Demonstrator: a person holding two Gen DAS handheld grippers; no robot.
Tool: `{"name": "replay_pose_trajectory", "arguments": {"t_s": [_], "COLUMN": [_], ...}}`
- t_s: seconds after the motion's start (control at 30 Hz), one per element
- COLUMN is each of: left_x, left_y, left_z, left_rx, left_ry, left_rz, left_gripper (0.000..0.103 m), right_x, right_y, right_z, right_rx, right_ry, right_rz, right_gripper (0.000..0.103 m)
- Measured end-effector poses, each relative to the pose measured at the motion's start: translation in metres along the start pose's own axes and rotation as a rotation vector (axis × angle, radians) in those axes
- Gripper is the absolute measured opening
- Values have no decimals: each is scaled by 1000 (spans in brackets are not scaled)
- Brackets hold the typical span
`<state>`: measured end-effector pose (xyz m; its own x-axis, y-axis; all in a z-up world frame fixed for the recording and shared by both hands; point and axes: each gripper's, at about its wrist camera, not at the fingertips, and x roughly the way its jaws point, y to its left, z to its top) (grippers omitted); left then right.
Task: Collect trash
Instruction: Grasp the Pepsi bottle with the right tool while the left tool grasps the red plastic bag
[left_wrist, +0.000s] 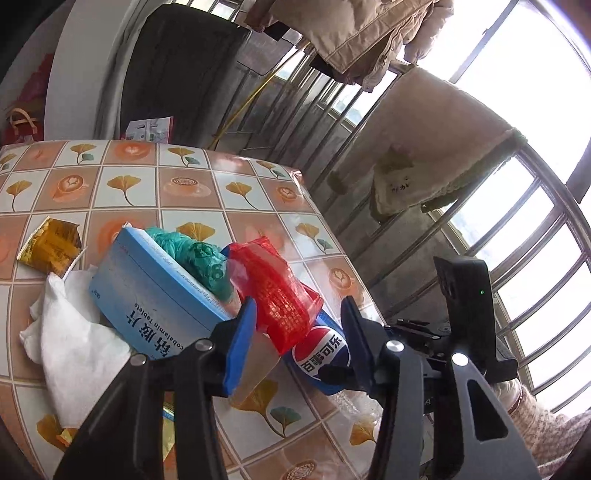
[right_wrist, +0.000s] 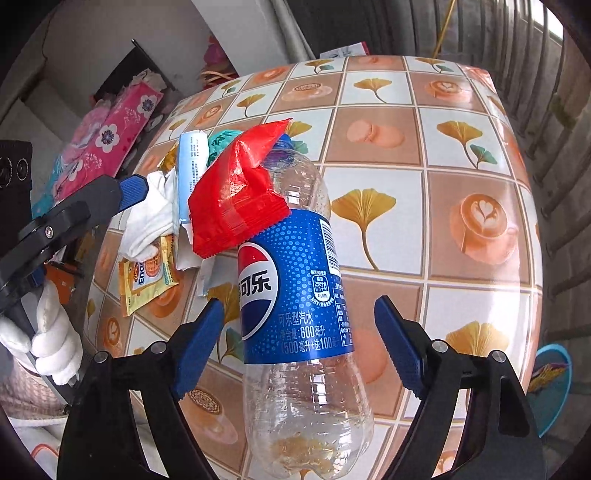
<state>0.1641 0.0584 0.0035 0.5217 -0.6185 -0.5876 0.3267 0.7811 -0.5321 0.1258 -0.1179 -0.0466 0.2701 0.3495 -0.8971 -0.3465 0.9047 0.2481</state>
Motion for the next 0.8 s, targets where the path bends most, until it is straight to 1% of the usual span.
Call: {"name": "replay_pose_trajectory", "arguments": {"t_s": [0.1, 0.2, 0.27, 0.3, 0.37, 0.4, 0.5, 0.7, 0.77, 0.8], "left_x": [16, 31, 40, 43, 48, 51, 60, 72, 75, 76], "left_y": [5, 11, 13, 13, 14, 16, 18, 12, 8, 6], "left_z": [12, 20, 24, 24, 24, 23, 21, 20, 18, 17], "left_rx": [-48, -91, -102, -101, -102, -107, -123, -121, -116, -113], "left_ry": [51, 110, 142, 150, 169, 180, 210, 239, 250, 253], "left_rz": [-18, -10, 5, 15, 26, 28, 32, 14, 10, 9], "left_gripper": [46, 46, 46, 46, 46, 46, 46, 46, 41, 40], "right_x": [1, 2, 4, 5, 9, 12, 10, 3, -2, -5], "right_y": [-4, -8, -10, -11, -11, -11, -12, -14, -14, -14], "right_z": [1, 2, 1, 1, -1, -1, -3, -11, -15, -16], "right_rx": [5, 12, 15, 19, 23, 24, 27, 35, 29, 24], "right_ry": [3, 8, 16, 24, 44, 48, 33, 6, -7, -13], "right_rz": [4, 12, 23, 37, 62, 63, 56, 44, 44, 40], "right_gripper": [78, 78, 77, 74, 63, 60, 59, 58, 58, 58]}}
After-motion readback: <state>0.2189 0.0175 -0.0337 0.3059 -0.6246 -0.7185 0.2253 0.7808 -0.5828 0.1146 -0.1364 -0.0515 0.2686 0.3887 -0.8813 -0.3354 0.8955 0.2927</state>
